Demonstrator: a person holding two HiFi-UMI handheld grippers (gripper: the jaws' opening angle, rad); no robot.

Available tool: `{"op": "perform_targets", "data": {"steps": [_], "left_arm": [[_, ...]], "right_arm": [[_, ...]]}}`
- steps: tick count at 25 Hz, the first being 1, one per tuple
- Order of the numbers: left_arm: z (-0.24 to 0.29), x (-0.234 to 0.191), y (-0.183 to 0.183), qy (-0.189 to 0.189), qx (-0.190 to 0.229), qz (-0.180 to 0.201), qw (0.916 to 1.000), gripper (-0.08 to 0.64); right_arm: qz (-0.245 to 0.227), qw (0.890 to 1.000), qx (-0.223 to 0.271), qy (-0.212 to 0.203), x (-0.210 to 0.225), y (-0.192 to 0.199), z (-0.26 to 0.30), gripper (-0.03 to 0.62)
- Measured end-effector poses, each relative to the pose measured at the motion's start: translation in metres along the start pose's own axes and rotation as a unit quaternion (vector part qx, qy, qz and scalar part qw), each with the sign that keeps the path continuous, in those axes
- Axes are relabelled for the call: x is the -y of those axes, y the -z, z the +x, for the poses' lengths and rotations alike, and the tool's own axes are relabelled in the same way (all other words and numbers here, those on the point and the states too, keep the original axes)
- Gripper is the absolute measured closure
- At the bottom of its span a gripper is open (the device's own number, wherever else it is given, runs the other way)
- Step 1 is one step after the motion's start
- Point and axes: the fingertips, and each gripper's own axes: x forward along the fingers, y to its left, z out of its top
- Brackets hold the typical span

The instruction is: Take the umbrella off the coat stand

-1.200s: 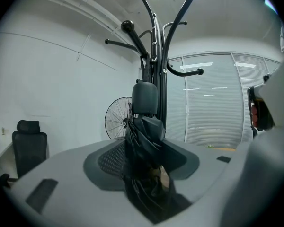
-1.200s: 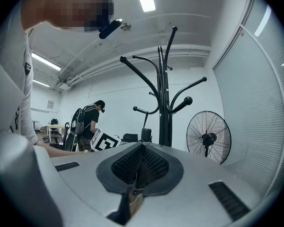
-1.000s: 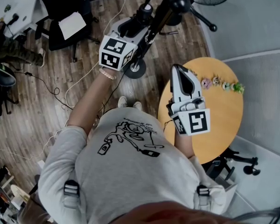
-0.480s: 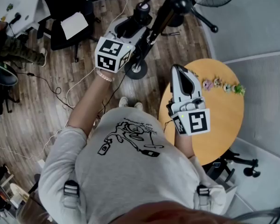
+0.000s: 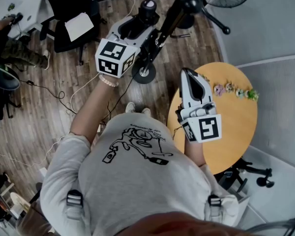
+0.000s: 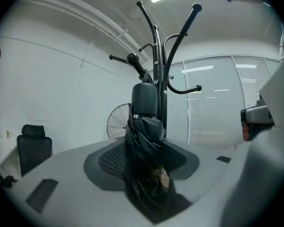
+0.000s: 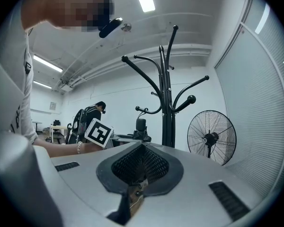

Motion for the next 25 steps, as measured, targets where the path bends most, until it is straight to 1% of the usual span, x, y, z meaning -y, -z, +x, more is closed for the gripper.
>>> {"op": "perform_targets", "data": {"steps": [25], "left_arm": [[-0.025,-0.011,-0.017,-0.019,0.020,0.004,0.9996,0.345]], "right_arm": [[-0.004,1.000,0.001,-0.012,-0.004,-0.001,0.007,0.577]]}}
